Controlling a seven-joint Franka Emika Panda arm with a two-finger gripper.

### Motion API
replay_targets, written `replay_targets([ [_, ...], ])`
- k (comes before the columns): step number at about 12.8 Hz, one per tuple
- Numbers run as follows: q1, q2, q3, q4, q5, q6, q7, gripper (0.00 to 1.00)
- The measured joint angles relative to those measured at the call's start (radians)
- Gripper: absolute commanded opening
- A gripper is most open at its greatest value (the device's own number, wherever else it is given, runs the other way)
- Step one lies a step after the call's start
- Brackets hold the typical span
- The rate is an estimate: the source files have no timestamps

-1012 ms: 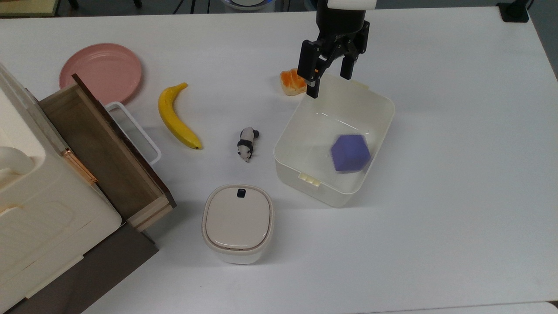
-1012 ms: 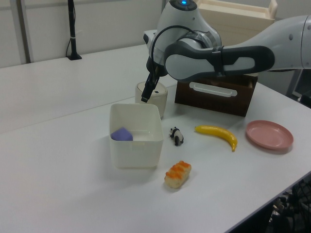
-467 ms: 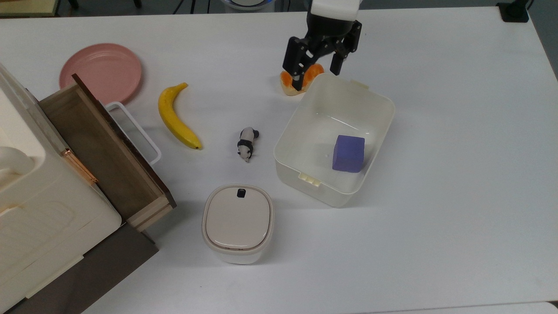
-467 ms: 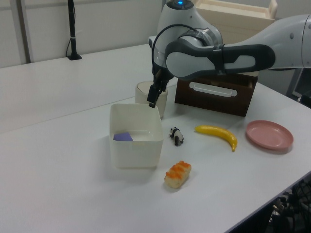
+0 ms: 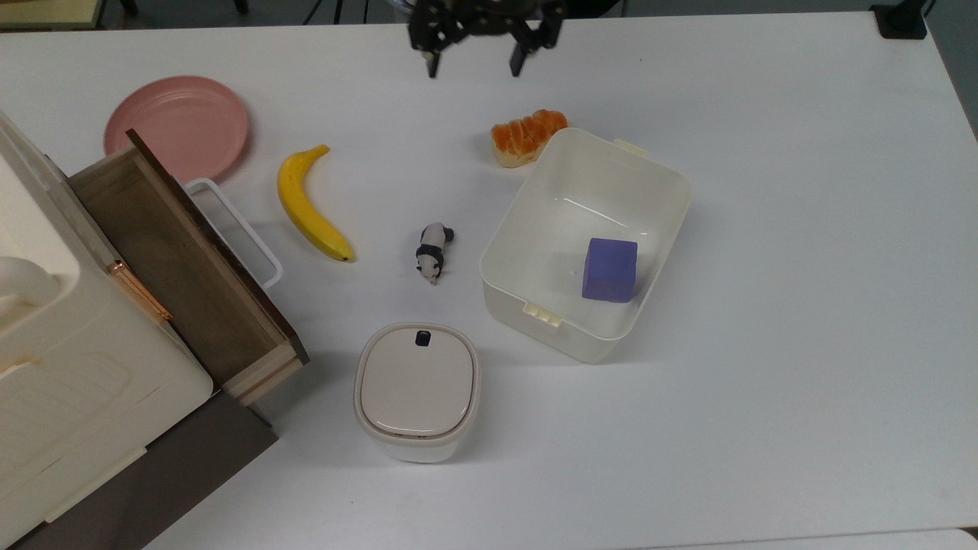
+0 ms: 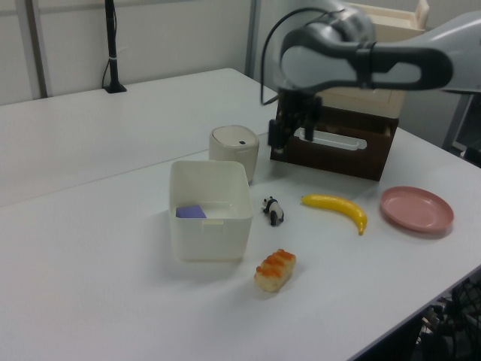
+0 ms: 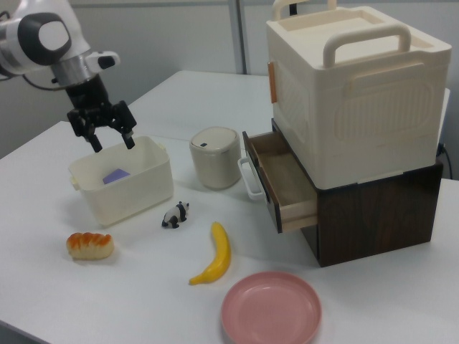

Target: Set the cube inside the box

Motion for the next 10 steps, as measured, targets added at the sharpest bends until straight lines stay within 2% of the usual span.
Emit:
replay_targets([
  [2, -0.028, -0.063, -0.089, 0.001, 0.11, -0.051, 0.002, 1.0],
  [5, -0.04, -0.091, -0.167, 0.0, 0.15, -0.08, 0.002, 1.0],
  [10, -0.048, -0.067, -0.177, -0.009, 0.192, -0.011, 0.003, 1.0],
])
